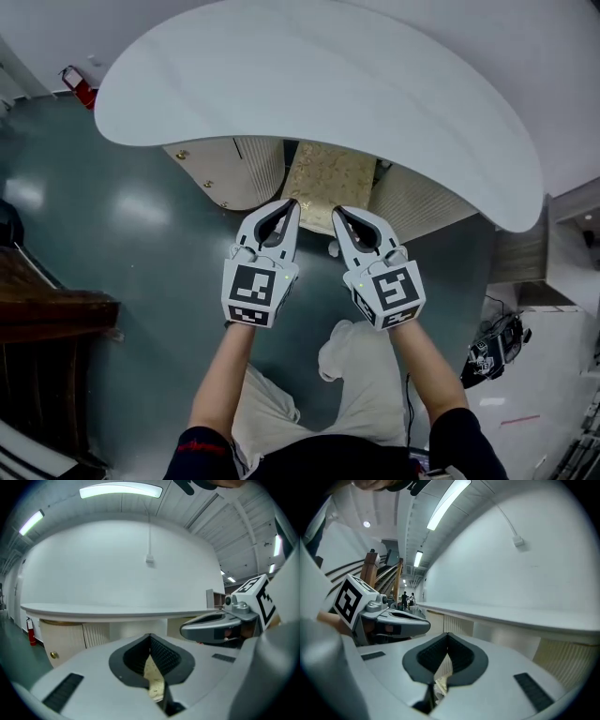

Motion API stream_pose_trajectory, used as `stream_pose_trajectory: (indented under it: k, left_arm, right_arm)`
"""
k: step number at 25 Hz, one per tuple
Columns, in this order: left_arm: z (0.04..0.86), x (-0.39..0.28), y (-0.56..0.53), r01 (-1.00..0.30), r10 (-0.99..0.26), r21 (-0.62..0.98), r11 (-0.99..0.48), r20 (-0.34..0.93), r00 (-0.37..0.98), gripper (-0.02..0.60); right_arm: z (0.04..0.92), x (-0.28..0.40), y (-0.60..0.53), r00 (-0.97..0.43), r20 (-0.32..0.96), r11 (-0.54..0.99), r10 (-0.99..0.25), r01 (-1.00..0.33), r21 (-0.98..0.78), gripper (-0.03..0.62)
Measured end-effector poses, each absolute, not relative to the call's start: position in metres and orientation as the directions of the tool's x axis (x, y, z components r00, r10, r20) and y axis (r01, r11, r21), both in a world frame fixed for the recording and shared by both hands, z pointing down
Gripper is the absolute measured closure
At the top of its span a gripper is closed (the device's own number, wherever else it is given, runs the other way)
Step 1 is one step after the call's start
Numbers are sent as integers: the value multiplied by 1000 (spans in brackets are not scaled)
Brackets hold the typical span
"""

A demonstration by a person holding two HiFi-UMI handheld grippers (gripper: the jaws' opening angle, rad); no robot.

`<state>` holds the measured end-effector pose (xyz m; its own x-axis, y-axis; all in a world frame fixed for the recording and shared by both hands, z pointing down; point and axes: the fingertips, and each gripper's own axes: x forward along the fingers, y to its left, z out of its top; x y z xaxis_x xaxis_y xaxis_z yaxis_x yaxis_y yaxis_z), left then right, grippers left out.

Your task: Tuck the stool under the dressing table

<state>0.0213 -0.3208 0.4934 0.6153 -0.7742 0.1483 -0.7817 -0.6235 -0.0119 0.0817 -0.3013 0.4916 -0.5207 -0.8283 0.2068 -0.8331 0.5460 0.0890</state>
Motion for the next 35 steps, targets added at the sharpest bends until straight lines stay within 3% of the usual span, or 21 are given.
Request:
stream_pose_trajectory:
  k: [16, 35]
  left_arm:
    - [272, 20, -291, -788, -776, 9, -616, 167, 608, 565]
    - [136, 19, -246, -798, -788, 34, -601, 140, 599, 565]
  right_arm:
    - [273, 81, -277, -539, 193, 554, -820, -832, 27, 577]
    - [143, 78, -232, -570, 204, 583, -796, -813, 2, 577]
